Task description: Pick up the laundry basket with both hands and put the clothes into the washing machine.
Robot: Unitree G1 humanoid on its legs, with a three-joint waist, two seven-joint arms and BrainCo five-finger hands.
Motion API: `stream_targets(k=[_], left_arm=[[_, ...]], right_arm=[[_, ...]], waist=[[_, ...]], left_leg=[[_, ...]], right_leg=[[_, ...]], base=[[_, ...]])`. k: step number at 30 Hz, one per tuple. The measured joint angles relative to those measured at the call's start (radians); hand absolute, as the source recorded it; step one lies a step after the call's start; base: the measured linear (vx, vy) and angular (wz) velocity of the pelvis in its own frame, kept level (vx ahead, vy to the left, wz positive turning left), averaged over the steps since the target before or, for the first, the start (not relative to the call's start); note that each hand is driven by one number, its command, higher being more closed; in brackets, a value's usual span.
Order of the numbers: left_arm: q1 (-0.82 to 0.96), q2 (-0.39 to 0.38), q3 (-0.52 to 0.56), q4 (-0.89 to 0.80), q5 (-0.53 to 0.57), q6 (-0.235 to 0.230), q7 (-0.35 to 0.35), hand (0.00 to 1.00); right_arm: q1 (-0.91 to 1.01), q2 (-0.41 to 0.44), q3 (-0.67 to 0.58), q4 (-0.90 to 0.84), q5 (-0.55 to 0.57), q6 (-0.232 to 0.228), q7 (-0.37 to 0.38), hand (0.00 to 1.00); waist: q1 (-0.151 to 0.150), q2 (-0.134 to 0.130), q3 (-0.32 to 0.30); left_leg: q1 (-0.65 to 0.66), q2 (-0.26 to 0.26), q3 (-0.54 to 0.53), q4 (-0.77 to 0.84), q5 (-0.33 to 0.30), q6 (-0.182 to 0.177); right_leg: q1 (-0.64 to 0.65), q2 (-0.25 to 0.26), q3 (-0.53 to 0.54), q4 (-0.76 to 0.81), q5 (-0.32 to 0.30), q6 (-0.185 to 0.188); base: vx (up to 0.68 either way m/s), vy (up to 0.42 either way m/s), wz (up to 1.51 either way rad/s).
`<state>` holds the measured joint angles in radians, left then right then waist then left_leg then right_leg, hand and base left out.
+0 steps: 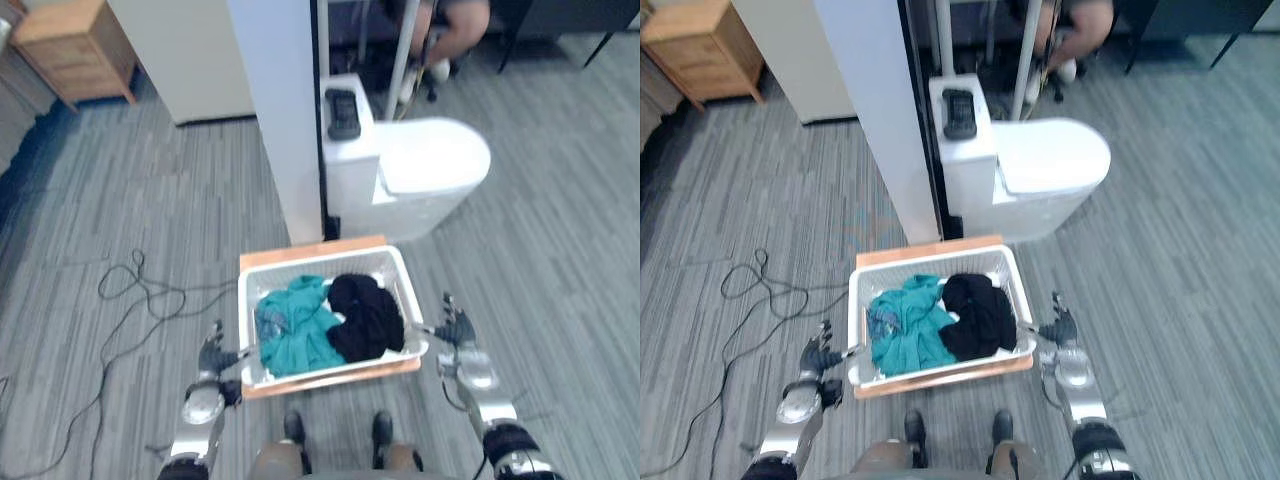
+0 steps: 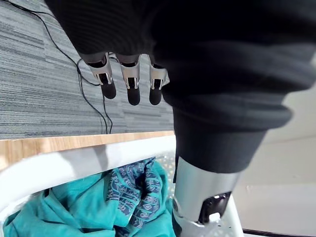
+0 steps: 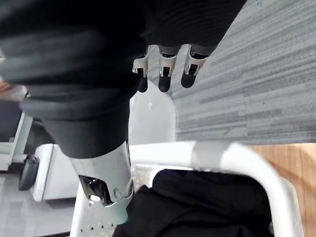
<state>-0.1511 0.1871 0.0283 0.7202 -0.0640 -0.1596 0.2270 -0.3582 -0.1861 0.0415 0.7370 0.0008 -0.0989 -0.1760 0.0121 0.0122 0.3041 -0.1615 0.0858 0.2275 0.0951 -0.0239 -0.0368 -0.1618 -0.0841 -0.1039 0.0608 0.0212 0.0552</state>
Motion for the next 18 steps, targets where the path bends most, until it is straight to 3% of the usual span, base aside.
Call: stream_targets(k=[3, 4, 5, 14, 18], left_arm=[[-0.069, 0.002, -0.022, 0.061, 0.0, 0.004, 0.023, 0.0], [-0.083, 0.001, -0.028, 0.074, 0.0, 0.005, 0.025, 1.0], [-0.105, 0.0, -0.034, 0.095, 0.0, 0.008, 0.029, 1.0], [-0.233, 0.005, -0.066, 0.151, -0.002, 0.019, 0.077, 1.0], [-0.177, 0.027, -0.078, 0.066, -0.004, 0.027, 0.083, 1.0]], right_arm=[[-0.101, 0.003, 0.015, 0.092, -0.012, 0.012, -0.02, 0.0], [-0.126, 0.004, 0.016, 0.115, -0.012, 0.017, -0.022, 0.0], [-0.158, 0.005, 0.015, 0.138, -0.014, 0.027, -0.028, 1.0], [-0.282, -0.018, 0.058, 0.215, -0.053, 0.06, -0.039, 1.0], [-0.17, -0.028, 0.059, 0.062, -0.051, 0.074, -0.042, 1.0]], waist=[[0.002, -0.002, 0.041], [0.002, -0.002, 0.053], [0.002, -0.002, 0.066], [0.002, -0.001, 0.111], [0.0, -0.001, 0.111]], left_leg=[[-0.055, 0.005, 0.002, 0.041, -0.001, 0.001], [-0.062, 0.006, 0.003, 0.049, -0.001, 0.001], [-0.073, 0.007, 0.004, 0.058, -0.001, 0.001], [-0.126, 0.015, -0.007, 0.105, -0.005, 0.006], [-0.127, 0.016, -0.011, 0.105, -0.005, 0.006]], right_leg=[[-0.059, -0.001, 0.019, 0.042, 0.0, 0.0], [-0.067, -0.002, 0.021, 0.05, 0.0, 0.0], [-0.078, -0.003, 0.023, 0.06, 0.001, 0.002], [-0.12, -0.002, 0.021, 0.083, 0.012, 0.001], [-0.118, -0.002, 0.017, 0.079, 0.012, 0.001]], base=[[-0.11, 0.005, -0.05], [-0.09, 0.008, -0.07], [-0.1, 0.009, -0.04], [-0.07, 0.014, 0.0], [0.02, 0.001, 0.02]])
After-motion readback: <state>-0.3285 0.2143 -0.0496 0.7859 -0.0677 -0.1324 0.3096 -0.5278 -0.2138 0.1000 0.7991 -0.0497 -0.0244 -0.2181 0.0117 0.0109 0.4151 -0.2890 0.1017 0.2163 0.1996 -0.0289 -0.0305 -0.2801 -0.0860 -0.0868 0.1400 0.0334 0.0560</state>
